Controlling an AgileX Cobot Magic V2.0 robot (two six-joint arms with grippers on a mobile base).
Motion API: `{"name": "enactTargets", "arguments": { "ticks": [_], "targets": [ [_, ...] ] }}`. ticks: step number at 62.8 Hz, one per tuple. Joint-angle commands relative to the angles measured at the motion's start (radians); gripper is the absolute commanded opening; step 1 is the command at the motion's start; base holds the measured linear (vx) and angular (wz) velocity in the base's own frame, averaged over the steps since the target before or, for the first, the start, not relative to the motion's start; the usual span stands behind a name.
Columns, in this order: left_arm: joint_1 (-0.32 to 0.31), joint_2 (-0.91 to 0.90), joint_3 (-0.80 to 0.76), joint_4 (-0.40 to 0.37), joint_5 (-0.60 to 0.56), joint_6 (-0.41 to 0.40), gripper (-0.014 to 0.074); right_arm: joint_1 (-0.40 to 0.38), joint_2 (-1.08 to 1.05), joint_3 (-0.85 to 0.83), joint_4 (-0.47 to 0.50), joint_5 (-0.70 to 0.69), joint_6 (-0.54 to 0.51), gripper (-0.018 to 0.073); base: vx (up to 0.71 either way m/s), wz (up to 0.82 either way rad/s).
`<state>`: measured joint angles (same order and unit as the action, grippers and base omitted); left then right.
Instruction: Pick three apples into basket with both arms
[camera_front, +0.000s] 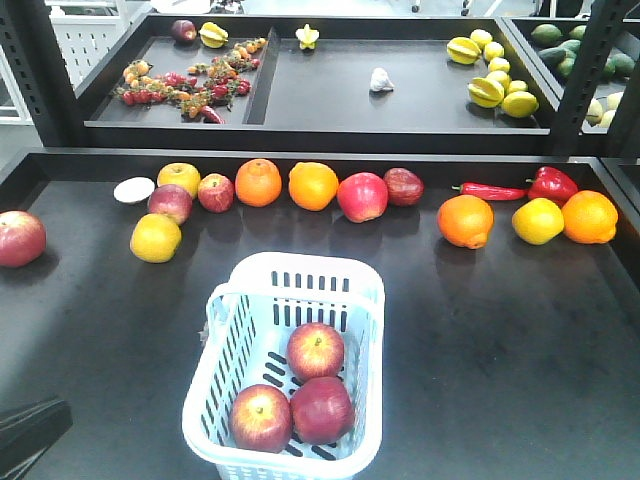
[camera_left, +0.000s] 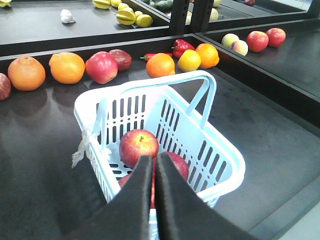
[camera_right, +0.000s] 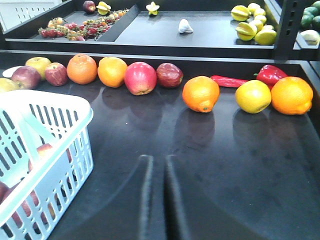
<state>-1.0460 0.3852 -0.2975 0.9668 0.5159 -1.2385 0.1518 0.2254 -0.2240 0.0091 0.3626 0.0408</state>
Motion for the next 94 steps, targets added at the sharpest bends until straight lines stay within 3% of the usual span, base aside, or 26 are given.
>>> {"name": "enactTargets", "arguments": {
  "ticks": [1, 61, 68, 75, 82, 89, 94],
  "targets": [
    [-0.003, 0.009, -0.028, 0.026, -0.034, -0.009, -0.0006, -0.004, 0.009, -0.027, 0.004, -0.081, -0.004, -0.0011, 0.00, 0.00],
    [-0.003, 0.008, -0.028, 0.025, -0.034, -0.009, -0.0006, -0.004, 0.009, -0.027, 0.003, -0.081, -0.004, -0.0009, 0.00, 0.00],
    [-0.003, 0.003, -0.028, -0.047, -0.032, 0.002, -0.0006, -0.004, 0.009, -0.027, 0.003, -0.081, -0.004, -0.0009, 0.00, 0.00],
    [-0.003, 0.003, -0.028, -0.219, -0.005, 0.175, -0.0006, -0.004, 0.009, -0.027, 0.003, -0.080, -0.004, -0.0009, 0.00, 0.00],
    [0.025, 0.001, -0.028, -0.454, -0.021, 0.476, -0.0006, -0.004, 0.009, -0.027, 0.003, -0.080, -0.004, -0.0009, 0.00, 0.00],
    [0.114, -0.031, -0.028, -0.722, -0.070, 0.824, -0.0006, -0.004, 0.009, -0.027, 0.003, -0.080, -0.004, -0.0009, 0.00, 0.00],
    [0.174, -0.069, -0.028, -0.862, -0.111, 1.025, -0.0006, -0.004, 0.009, -0.027, 0.003, -0.080, -0.004, -0.0009, 0.00, 0.00]
  ]
}}
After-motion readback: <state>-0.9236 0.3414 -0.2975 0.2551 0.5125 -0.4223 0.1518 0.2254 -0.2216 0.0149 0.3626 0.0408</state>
